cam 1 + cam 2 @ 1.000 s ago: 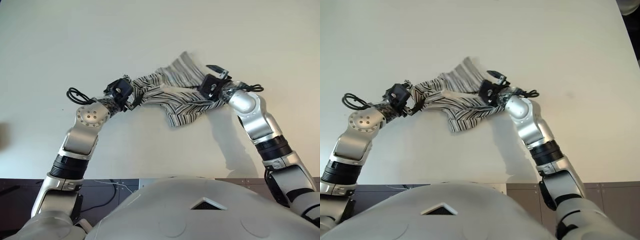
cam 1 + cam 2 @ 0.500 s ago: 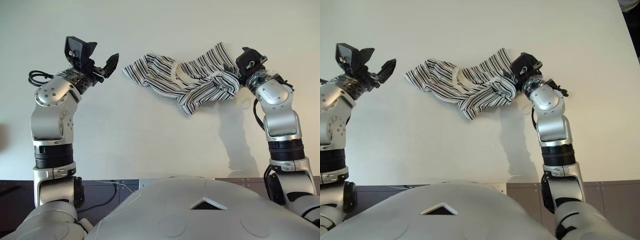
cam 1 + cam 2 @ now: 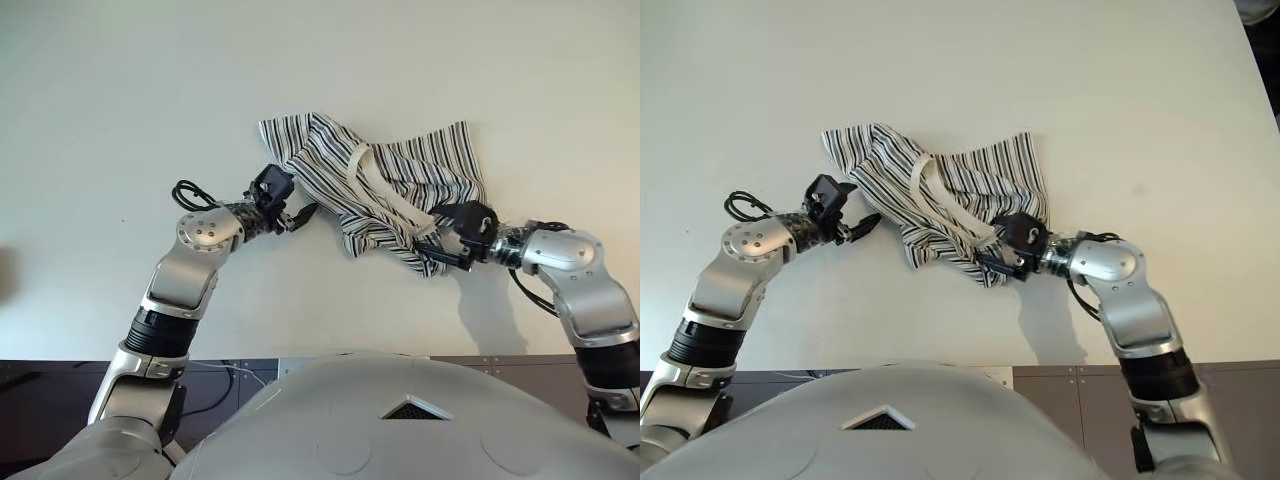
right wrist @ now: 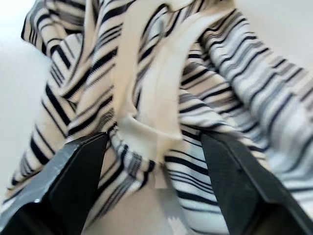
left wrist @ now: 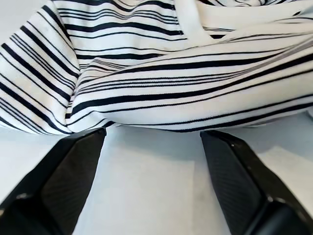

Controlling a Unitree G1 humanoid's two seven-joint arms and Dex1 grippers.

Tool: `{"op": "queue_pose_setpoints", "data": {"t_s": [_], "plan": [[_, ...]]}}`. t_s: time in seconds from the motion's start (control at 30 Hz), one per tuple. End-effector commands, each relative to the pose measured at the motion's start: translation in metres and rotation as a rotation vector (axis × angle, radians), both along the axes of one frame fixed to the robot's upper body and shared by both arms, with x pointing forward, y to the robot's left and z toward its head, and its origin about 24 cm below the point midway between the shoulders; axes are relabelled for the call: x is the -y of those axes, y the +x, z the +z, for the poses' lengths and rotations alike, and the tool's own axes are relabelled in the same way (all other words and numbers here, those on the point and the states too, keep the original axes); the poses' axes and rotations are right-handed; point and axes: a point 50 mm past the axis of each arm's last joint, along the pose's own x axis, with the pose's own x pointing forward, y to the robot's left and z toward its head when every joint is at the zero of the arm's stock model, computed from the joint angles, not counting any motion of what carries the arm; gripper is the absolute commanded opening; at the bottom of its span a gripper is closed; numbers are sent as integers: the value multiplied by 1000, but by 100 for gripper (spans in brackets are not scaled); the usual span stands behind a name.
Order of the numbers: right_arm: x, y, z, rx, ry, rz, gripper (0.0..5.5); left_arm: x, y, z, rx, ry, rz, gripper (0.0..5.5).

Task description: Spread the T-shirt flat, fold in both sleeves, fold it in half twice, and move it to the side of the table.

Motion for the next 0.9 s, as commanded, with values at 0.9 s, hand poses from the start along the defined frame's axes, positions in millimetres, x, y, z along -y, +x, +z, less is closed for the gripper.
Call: {"op": "queue_pose_setpoints", "data": {"t_s": [0.9], "plan": [[-27,117,8,484,-68,-434,343,51,3,26,1,-208,-7,357]]}}
